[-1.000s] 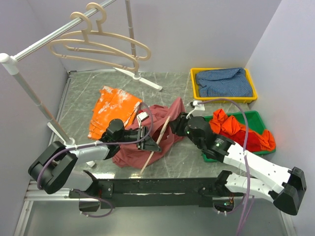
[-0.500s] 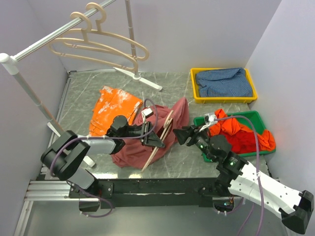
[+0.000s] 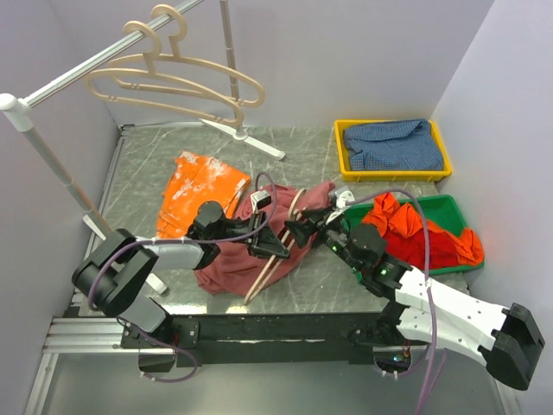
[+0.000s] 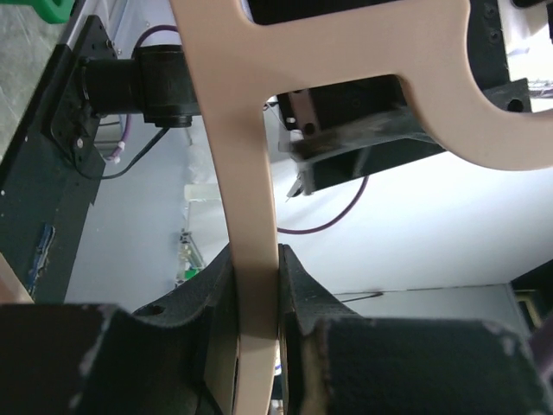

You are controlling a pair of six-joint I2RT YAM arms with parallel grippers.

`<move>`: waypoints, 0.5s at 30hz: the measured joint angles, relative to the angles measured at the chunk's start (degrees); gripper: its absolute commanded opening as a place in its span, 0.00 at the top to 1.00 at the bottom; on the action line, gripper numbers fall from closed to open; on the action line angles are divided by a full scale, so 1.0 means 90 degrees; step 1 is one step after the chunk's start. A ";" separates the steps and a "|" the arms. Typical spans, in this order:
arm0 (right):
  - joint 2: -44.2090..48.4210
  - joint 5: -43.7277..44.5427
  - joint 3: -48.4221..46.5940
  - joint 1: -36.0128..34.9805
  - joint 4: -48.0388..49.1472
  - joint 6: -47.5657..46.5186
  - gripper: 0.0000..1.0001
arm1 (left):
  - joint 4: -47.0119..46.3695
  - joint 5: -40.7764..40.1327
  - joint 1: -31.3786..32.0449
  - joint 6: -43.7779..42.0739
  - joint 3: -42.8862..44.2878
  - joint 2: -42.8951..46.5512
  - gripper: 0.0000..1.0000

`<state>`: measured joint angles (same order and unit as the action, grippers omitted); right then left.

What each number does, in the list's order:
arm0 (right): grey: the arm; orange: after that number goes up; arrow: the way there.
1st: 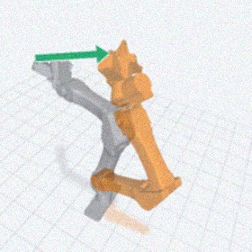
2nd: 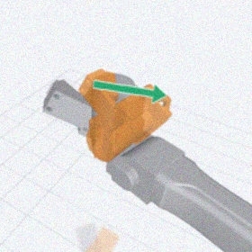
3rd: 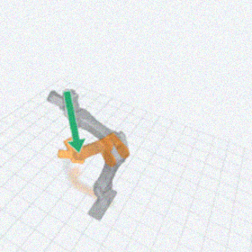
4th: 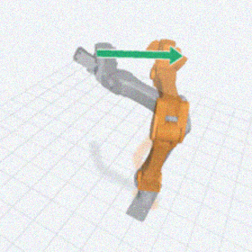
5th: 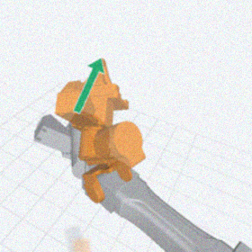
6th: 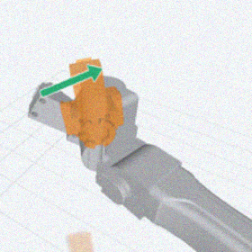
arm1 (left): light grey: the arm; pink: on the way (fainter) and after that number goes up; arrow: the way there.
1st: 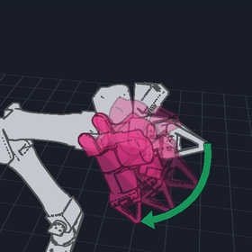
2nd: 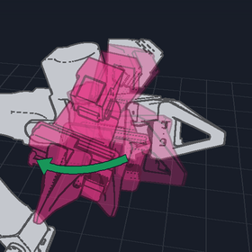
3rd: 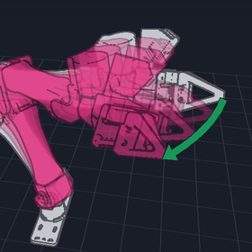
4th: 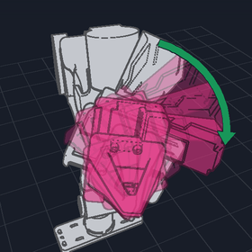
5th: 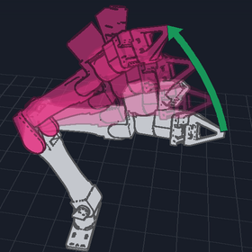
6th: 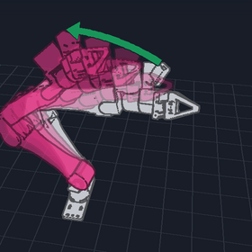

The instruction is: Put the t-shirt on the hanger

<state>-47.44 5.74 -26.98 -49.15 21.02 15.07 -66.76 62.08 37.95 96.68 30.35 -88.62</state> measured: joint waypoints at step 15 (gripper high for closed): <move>-0.0869 -0.0415 -0.0214 -0.0019 0.0682 -0.0233 0.66 | 0.2108 -0.0066 -0.0010 -0.1163 0.0398 0.0464 0.92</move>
<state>-55.27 2.00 -28.91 -49.32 27.16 12.97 -47.79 61.49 37.87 86.21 33.93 -84.44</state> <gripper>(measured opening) 0.535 0.242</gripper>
